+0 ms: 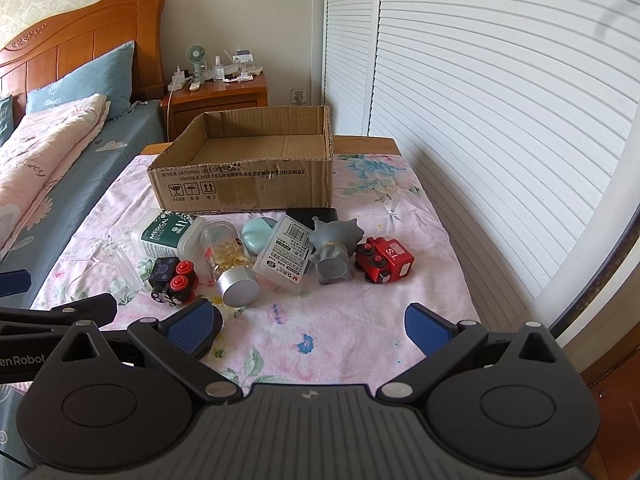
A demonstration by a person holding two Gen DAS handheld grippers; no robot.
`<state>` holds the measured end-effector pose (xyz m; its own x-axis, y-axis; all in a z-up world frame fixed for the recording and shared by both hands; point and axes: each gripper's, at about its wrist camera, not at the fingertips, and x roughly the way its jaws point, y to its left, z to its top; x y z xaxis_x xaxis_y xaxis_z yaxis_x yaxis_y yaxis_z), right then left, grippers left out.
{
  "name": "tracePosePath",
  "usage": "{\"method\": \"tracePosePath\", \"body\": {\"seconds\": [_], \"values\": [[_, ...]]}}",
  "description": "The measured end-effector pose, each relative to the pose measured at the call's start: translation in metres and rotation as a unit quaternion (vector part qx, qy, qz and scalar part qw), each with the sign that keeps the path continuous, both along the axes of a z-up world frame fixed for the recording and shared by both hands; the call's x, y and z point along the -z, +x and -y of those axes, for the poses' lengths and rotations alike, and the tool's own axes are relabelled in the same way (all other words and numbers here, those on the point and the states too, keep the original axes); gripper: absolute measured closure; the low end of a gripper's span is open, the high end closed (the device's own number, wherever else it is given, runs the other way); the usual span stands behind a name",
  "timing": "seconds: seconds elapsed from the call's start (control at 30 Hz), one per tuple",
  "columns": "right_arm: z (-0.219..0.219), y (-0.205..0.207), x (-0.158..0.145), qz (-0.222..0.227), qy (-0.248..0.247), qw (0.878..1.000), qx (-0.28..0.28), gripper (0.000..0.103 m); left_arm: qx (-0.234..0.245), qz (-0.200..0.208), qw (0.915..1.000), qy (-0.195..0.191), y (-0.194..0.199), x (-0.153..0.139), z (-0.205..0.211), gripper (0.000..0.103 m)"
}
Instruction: Organize rigid objects
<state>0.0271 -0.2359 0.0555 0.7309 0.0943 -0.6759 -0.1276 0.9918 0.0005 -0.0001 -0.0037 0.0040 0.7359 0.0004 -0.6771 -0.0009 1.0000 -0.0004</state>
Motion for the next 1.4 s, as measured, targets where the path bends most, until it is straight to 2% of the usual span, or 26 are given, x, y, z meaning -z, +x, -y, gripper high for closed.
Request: {"method": "tracePosePath", "body": {"seconds": [0.37, 0.7, 1.03, 1.4], "values": [[-0.003, 0.005, 0.000, 0.005, -0.007, 1.000, -0.009, 0.000, 0.012, 0.003, 0.9999, 0.006, 0.007, 0.002, 0.000, 0.001], [-0.007, 0.013, 0.006, 0.014, -0.019, 0.999, -0.033, 0.000, 0.032, 0.024, 0.9989, 0.024, 0.013, 0.011, -0.009, 0.001], [-0.002, 0.019, 0.016, 0.018, -0.001, 0.998, -0.053, 0.000, 0.004, 0.003, 0.9994, 0.033, 0.020, 0.049, -0.042, 0.001], [-0.008, 0.031, 0.041, -0.009, 0.000, 0.997, -0.075, 0.000, -0.048, -0.028, 0.9981, 0.027, 0.025, 0.087, -0.079, 0.001]]}}
